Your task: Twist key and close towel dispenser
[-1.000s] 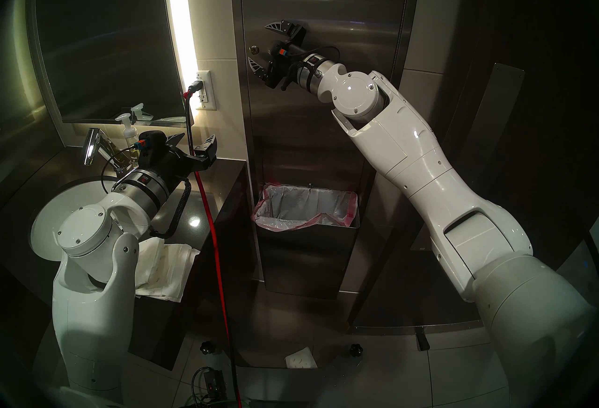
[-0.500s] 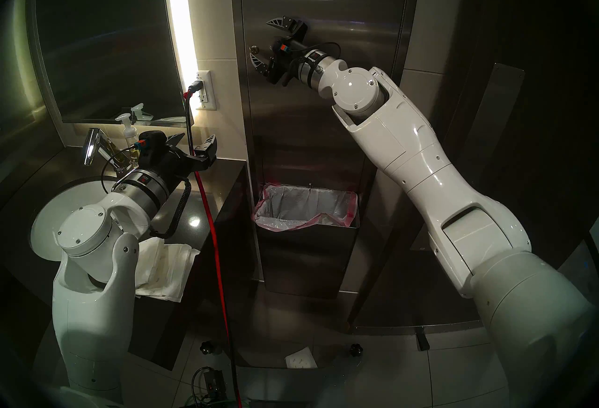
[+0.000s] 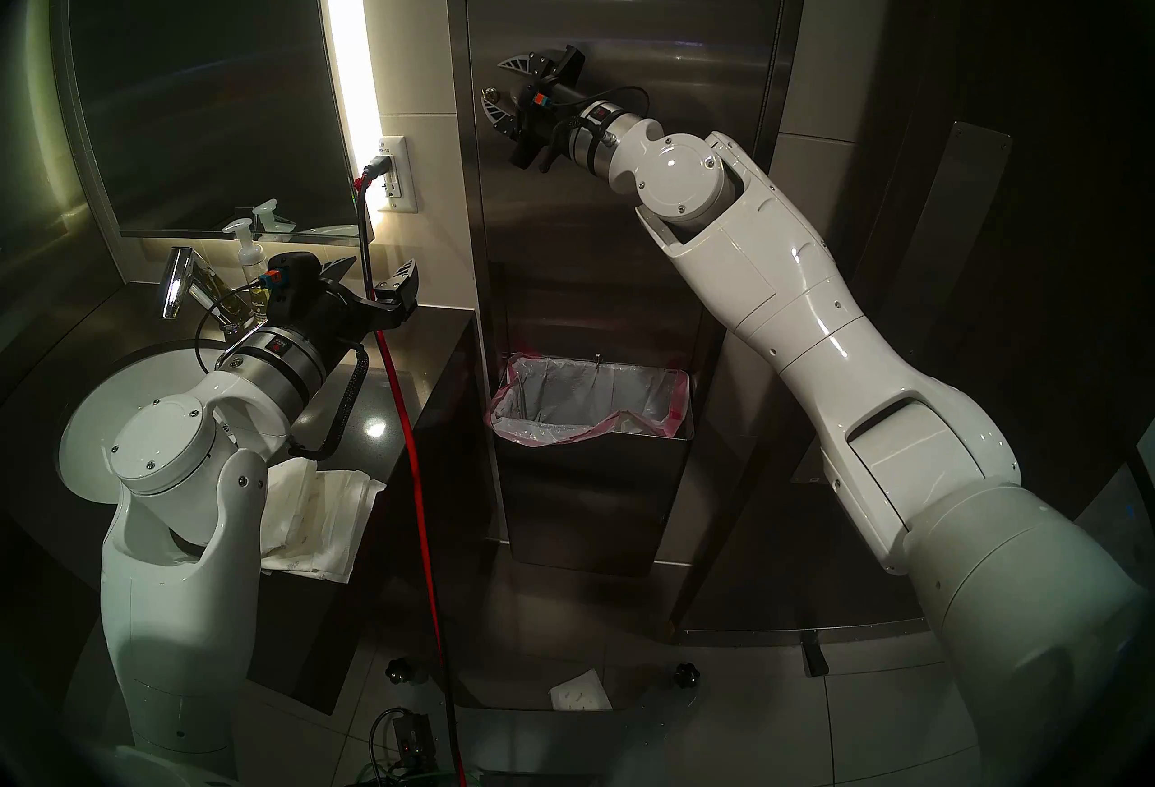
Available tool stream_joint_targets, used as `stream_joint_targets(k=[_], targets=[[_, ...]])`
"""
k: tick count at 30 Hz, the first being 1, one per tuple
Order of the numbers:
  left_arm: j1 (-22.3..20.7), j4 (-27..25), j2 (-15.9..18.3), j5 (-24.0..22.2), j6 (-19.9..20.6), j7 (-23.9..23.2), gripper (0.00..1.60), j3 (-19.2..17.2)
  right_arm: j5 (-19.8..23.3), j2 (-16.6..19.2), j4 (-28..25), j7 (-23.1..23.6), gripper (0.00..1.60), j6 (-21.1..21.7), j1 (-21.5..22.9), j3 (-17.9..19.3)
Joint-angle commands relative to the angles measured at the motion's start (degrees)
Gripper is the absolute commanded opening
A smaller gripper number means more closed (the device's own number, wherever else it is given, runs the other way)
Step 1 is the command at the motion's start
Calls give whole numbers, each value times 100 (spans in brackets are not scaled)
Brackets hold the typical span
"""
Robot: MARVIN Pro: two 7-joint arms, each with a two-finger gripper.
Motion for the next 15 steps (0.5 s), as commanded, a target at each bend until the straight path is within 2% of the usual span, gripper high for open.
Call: stream_joint_targets(k=[1,7,15], targets=[[-34,-62,-2,7,-7,10,160,5,51,121,-47,-17,105,-17,134,176],[-34,-62,-2,7,-7,9,160,5,56,284,-44,26,120,-54,116,242],[-34,-61,-2,7,-7,9,160,5,90,231,35,-218,120,-118,125,404]])
